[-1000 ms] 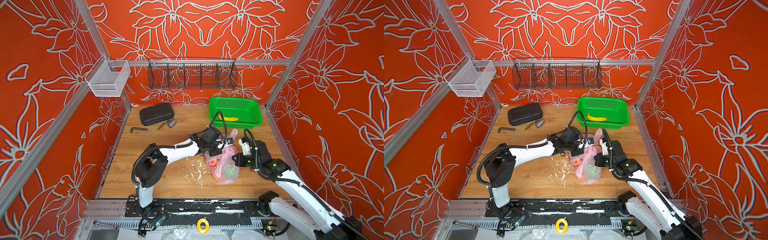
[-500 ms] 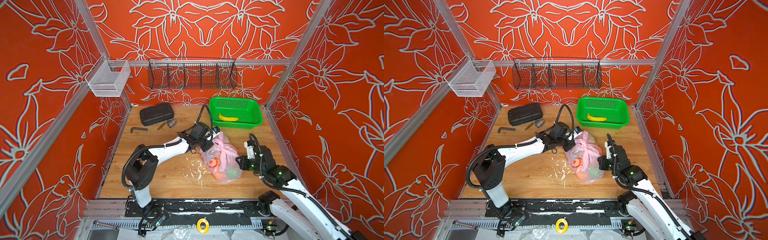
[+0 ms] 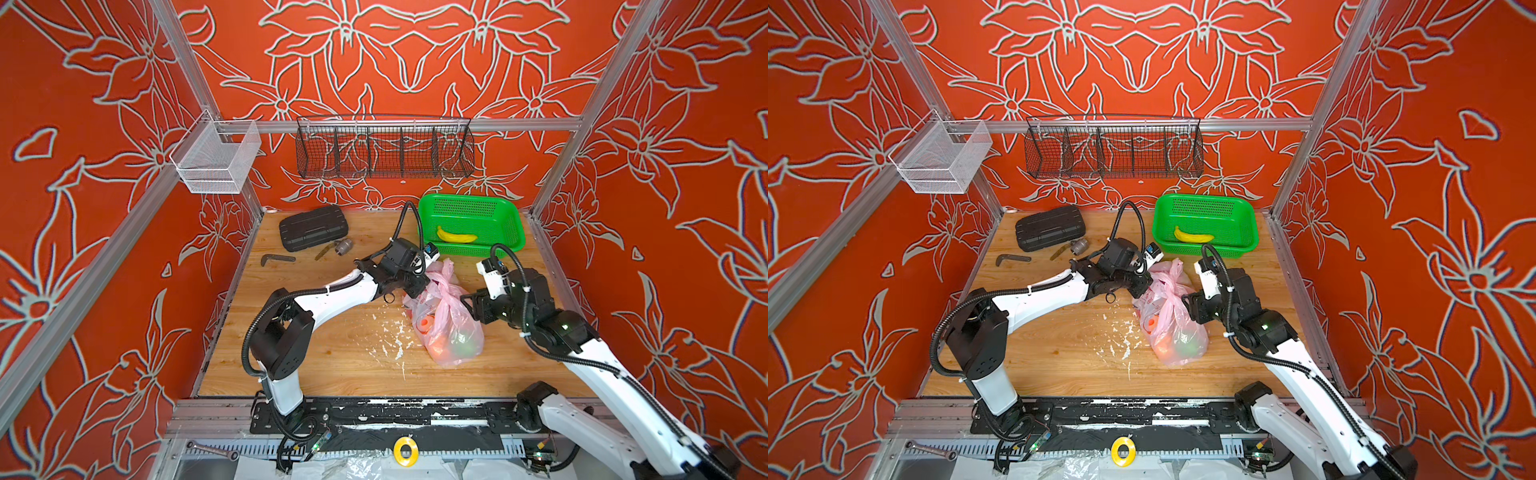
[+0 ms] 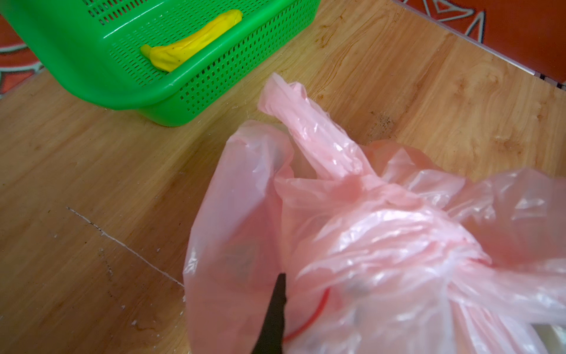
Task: Untie the knot of the plastic bag and take out the fruit
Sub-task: Untie the plastic bag at the center of the table.
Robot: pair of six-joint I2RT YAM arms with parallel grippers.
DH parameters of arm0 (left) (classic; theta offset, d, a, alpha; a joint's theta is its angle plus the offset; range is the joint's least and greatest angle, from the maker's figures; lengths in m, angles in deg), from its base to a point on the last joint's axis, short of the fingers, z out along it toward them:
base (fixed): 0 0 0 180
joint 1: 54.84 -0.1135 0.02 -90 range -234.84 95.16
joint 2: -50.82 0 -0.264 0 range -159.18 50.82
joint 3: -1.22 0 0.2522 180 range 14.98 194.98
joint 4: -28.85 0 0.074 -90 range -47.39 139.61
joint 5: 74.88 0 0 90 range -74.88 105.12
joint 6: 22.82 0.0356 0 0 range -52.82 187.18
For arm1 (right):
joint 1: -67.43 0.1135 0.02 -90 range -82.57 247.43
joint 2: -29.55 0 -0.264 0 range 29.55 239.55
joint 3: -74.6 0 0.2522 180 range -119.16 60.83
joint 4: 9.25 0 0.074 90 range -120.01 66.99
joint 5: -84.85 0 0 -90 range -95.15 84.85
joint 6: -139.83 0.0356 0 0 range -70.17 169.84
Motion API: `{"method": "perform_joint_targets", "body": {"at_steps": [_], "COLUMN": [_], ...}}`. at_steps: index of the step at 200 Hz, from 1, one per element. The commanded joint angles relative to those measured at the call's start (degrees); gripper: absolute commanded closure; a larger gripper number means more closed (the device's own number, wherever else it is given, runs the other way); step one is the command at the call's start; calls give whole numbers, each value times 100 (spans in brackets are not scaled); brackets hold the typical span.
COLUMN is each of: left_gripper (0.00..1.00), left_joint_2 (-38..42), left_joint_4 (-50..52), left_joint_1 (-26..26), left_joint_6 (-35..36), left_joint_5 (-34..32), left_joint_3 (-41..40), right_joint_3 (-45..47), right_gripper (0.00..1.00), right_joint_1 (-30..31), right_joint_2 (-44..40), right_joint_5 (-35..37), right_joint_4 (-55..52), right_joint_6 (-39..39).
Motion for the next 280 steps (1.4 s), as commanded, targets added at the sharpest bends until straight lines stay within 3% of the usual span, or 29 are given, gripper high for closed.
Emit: {"method": "perform_joint_targets", "body": {"at_steps": [1, 29, 42, 91, 115, 149, 171, 214, 240, 248, 265, 280], "left_gripper": [100, 100, 100, 100, 100, 100, 100, 100, 100, 95, 73, 60], "left_joint_2": [-168, -263, -257, -281, -264, -138, -46, 280, 456, 532, 776, 1023], "left_joint_4": [195, 278, 264, 276, 214, 188, 389, 478, 631, 715, 726, 757], "left_joint_1": [-33, -33, -33, -32, -34, -39, -92, -222, -230, -231, -234, -231], "left_joint_6": [-243, -387, -388, -516, -622, -708, -814, -1067, -1201, -1231, -1181, -1054], "left_joint_5": [107, 134, 154, 45, -23, -436, -828, -996, -1032, -1011, -727, -510], "left_joint_3": [193, 292, 272, 310, 282, 121, 27, -426, -475, -430, -384, -259], "right_joint_3": [-84, 34, 126, 251, 160, 218, 226, 499, 542, 507, 509, 553], "right_gripper": [40, 42, 47, 60, 84, 99, 100, 100, 100, 100, 100, 100], "right_joint_1": [170, 247, 253, 256, 255, 241, 73, -715, -830, -834, -834, -820], "right_joint_2": [240, 550, 651, 1155, 1379, 1131, 918, 321, 246, 279, 301, 283], "right_joint_5": [-319, -52, -4, -715, -408, -197, 238, -28, 16, -27, -428, -775], "right_joint_4": [66, 383, 564, 899, 852, 916, 719, 781, 702, 618, 665, 779], "right_joint_6": [-576, -478, -458, -418, -284, -81, 297, 805, 862, 858, 839, 842]}}
